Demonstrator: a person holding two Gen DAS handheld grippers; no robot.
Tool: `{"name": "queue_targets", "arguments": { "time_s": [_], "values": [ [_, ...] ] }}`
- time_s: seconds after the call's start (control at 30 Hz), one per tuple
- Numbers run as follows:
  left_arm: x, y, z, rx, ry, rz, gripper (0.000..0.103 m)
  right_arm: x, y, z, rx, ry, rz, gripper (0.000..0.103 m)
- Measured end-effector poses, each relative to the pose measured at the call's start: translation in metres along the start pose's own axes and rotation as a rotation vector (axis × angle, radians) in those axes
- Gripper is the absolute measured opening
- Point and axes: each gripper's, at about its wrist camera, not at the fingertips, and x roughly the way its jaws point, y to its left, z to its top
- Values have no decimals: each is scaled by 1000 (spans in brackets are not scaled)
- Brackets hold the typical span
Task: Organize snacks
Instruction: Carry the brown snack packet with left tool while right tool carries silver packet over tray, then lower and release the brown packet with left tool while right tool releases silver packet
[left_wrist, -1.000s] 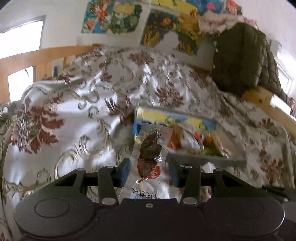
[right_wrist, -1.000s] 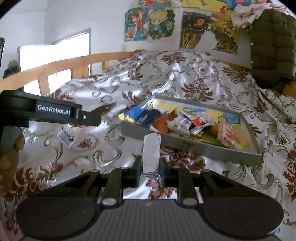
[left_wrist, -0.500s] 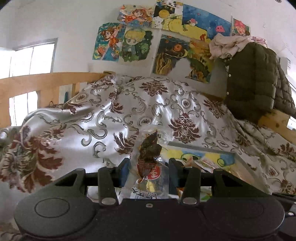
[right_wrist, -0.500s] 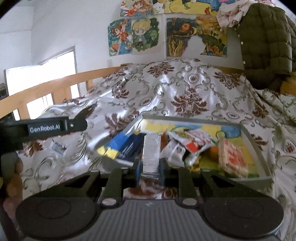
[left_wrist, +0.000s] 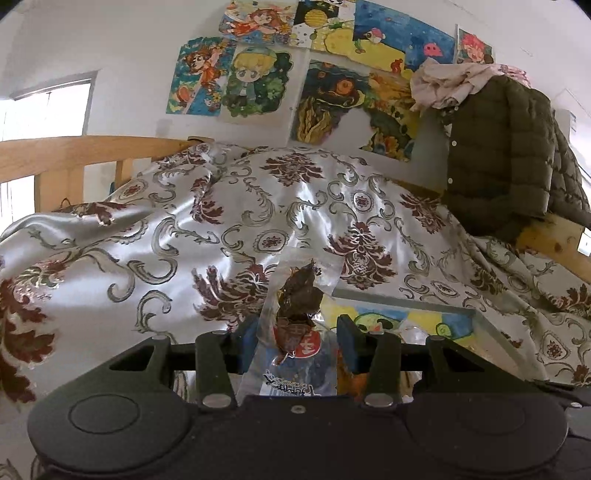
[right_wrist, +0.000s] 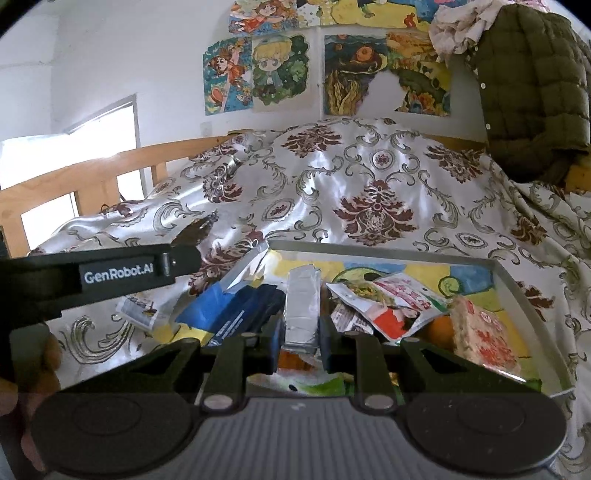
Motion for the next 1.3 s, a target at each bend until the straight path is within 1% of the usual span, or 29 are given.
{"name": "queue_targets", "arguments": {
  "time_s": [0.17,0.33,0.57,1.1,1.3],
  "values": [
    [8,-2,-2,0,9,-5,48,7,0,-2,-7,3,-2,24],
    [13,0,-9,3,35,0,48,14,1,-7,-14,19,-8,24],
    [18,3,-13,-4,63,3,48,18,2,-10,-20,15,-10,24],
    [26,-3,-22,51,134,1,48,18,3,-11,-40,12,-20,25],
    [30,-1,-23,28,164,-3,49,18,3,-11,-42,12,-21,27]
  ]
}}
